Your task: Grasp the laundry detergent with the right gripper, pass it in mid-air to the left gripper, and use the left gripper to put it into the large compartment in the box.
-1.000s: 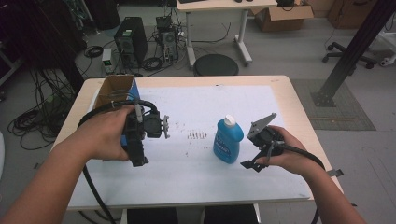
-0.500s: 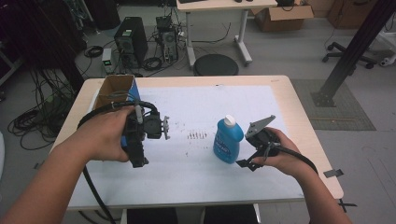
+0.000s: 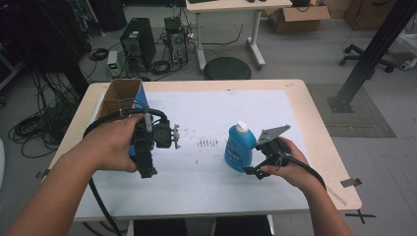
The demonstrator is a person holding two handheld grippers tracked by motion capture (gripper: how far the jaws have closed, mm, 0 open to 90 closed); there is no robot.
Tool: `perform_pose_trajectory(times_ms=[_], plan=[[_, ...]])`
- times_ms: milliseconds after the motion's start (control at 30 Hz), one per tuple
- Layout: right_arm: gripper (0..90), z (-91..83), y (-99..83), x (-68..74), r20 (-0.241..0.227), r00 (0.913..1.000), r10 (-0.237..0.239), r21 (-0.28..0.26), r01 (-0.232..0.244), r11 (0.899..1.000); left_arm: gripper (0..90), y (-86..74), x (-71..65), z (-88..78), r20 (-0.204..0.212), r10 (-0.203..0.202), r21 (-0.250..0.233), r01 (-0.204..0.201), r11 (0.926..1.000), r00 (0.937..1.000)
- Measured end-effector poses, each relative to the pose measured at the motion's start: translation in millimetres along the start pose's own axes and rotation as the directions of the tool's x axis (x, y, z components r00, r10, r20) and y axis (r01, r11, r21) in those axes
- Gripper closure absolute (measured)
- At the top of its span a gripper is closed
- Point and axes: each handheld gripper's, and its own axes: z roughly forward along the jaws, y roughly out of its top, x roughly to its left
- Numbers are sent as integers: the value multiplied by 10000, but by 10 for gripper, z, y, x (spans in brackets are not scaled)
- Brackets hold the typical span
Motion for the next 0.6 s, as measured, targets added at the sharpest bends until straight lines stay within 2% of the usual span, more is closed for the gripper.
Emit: perform_pose_trajectory(times_ms=[100,333,600], plan=[[32,28,-10,5,-115,9999,56,-185,-58,9998,4,2,-3,5,65,-18,28,18,10000,10000],[31,91,-26,17,37,9998,190,-720,-187,9972,4,5,-4,4,89,26,31,-26,10000,10000],[25,142,2,40,154,9994,307,-1418,-282,9895,4,18,-5,31,165,45,38,-45,10000,9999]])
